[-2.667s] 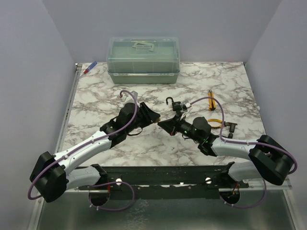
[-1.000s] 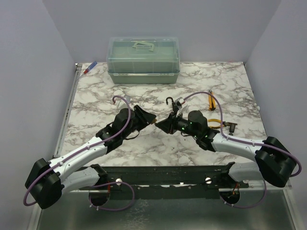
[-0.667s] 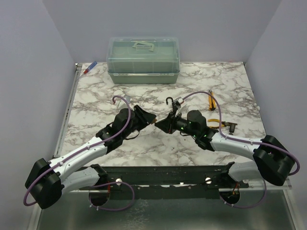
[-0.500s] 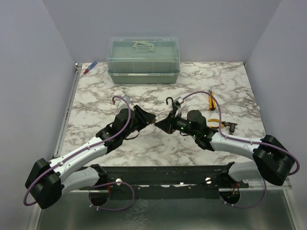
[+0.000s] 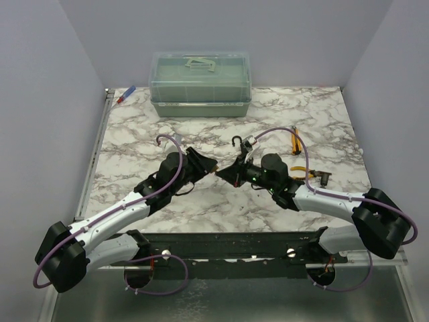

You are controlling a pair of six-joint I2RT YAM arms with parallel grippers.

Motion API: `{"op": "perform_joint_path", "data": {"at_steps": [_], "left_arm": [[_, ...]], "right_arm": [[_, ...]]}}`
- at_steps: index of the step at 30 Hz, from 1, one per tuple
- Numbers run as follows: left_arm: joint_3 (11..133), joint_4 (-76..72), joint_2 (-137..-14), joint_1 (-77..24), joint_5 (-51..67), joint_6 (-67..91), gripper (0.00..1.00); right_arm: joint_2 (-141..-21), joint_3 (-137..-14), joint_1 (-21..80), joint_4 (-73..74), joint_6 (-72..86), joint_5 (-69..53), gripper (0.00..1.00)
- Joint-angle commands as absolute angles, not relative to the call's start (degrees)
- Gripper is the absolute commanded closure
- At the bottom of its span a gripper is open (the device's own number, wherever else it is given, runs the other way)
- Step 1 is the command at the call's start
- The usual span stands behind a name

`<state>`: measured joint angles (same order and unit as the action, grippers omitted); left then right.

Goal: Unlock with the key

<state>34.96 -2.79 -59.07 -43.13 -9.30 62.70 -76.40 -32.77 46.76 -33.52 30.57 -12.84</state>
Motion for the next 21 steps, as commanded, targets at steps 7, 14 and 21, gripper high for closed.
{"op": "perform_joint_path", "data": {"at_steps": [7,14,21], "left_arm": [[34.45,-6.23,-57.19,-43.42,-6.39,62.14,0.97],[34.45,-6.18,-57.0,-43.48,-6.72,62.14,0.97],[34.45,-6.12,-56.87,-43.48,-7.24,61.96,0.97]], "right_arm": [[-77.35,-36.38,46.67,-36.64,30.68,-15.0,0.92],[-77.37,-36.01,46.67,-36.72,30.98,-15.88,0.85],[-76.97,-35.74,46.67,-37.01,31.11,-16.85,0.78]]}}
